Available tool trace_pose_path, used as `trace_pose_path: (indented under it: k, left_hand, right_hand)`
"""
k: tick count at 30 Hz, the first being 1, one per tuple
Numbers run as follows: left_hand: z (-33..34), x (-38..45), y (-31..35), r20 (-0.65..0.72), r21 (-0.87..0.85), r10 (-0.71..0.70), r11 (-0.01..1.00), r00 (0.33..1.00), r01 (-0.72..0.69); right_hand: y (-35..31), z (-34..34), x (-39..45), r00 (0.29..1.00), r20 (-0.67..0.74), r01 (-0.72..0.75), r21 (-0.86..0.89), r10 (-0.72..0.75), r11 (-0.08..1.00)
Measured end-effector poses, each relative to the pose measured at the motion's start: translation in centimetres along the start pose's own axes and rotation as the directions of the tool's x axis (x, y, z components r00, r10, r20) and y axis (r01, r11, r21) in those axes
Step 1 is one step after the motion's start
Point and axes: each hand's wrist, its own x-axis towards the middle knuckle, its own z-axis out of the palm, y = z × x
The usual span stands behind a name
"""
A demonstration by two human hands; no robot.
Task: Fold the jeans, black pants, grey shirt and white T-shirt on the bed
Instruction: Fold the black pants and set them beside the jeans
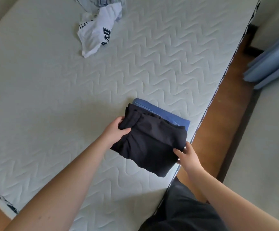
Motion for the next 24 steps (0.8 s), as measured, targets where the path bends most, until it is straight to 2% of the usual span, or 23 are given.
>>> trace_pose_path:
  k: [9, 14, 18, 24]
  left_hand:
    - [3.4, 8.5, -2.4, 0.038, 0.057, -0.019, 0.998, 0.999, 0.017]
    - [3.9, 11.7, -3.4, -0.005, 0.187, -0.016, 0.982, 1.0, 0.017]
    - [4.4, 13.3, -4.1, -0.011, 0.26, -0.055, 0.964, 0.998, 0.056]
    - [5.4, 14.9, -4.1, 0.003, 0.137, -0.064, 0.989, 0.998, 0.063]
  right_hand:
    - [2.1, 0.1, 8.5, 0.983, -0.058, -0.177, -0.003, 0.177, 0.984]
    - [3.0, 0.9, 11.4, 0.987, -0.044, -0.16, -0.136, 0.155, 0.978]
    - [3.3, 1.1, 12.6, 0.984, -0.038, -0.176, -0.117, 0.173, 0.977]
    - [2.3, 0.8, 14.4, 0.979, -0.14, -0.15, -0.001, 0.149, 0.989]
